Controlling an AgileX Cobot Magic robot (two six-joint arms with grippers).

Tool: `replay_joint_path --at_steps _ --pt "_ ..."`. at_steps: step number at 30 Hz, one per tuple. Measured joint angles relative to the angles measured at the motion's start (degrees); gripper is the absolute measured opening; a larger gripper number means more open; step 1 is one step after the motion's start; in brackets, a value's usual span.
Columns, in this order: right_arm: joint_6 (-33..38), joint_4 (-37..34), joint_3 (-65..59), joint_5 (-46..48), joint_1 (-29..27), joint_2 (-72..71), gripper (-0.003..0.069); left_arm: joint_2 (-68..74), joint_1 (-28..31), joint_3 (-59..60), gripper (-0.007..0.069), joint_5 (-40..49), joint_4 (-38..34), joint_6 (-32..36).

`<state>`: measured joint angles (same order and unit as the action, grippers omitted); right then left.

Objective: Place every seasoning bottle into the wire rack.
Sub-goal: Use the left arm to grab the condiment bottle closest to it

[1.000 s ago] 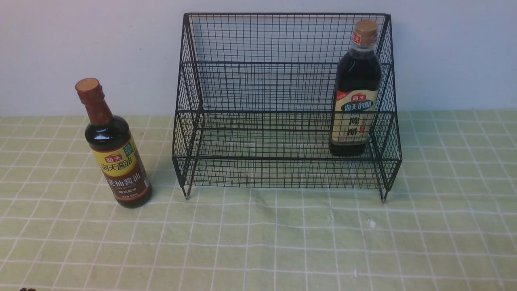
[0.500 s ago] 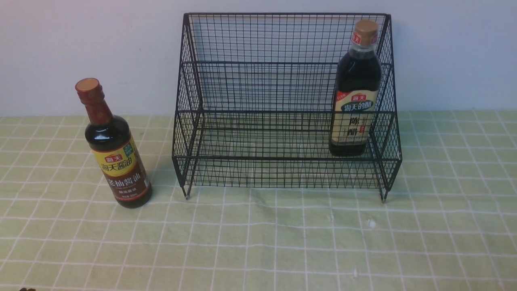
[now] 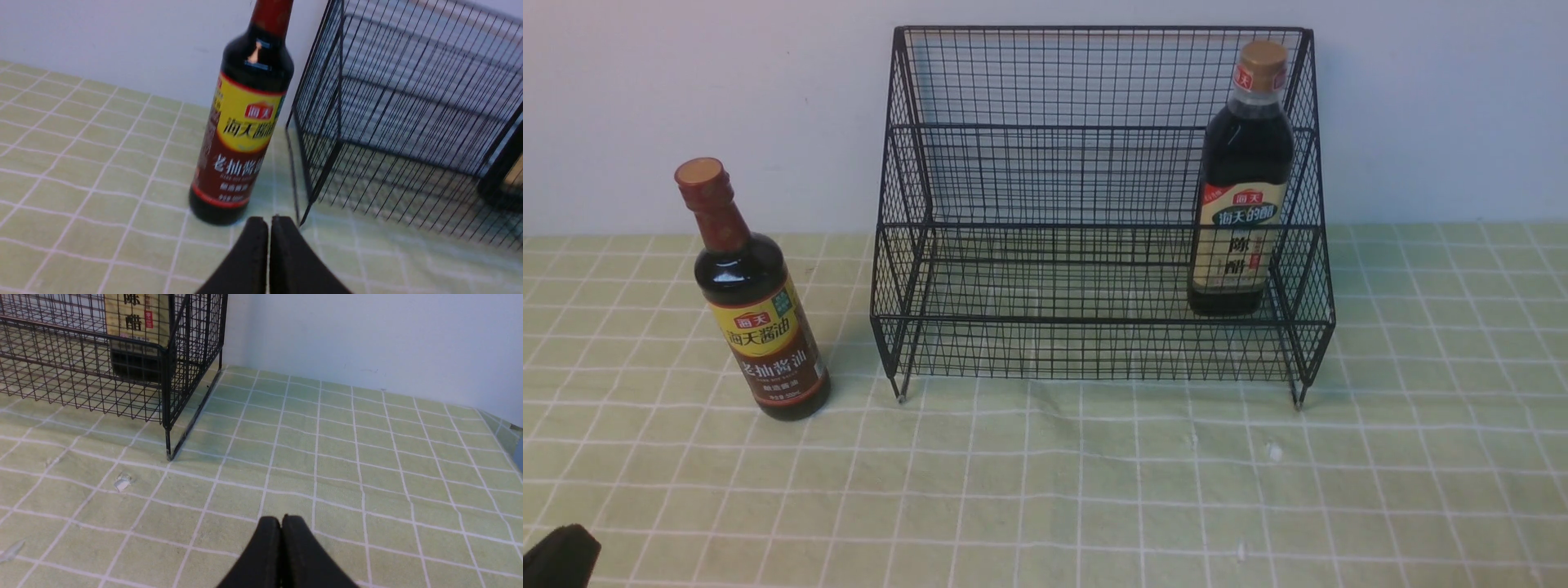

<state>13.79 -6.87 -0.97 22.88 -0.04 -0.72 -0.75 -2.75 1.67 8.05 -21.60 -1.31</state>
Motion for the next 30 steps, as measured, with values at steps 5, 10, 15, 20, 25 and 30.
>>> replay_joint_path --at_steps 5,10,15,20,25,30 --pt "0.00 0.00 0.00 0.00 0.00 0.00 -0.0013 0.00 0.00 0.00 -0.0006 -6.98 -3.12 1.31" --pt "0.00 0.00 0.00 0.00 0.00 0.00 -0.0013 0.00 0.00 0.00 -0.0006 -20.37 -3.46 1.63" --pt "0.00 0.00 0.00 0.00 0.00 0.00 -0.0013 0.00 0.00 -0.52 -0.0006 -24.75 -1.15 1.63" --pt "0.00 0.00 -0.02 0.00 0.00 0.00 -0.0013 1.58 0.00 -4.04 0.0019 -20.04 4.55 1.63" --pt "0.00 0.00 -0.02 0.00 0.00 0.00 -0.0013 8.34 0.00 -6.89 0.0094 -18.31 7.99 1.63" --pt "0.00 0.00 -0.02 0.00 0.00 0.00 -0.0013 19.70 0.00 -10.19 0.0223 -17.96 8.66 1.66"
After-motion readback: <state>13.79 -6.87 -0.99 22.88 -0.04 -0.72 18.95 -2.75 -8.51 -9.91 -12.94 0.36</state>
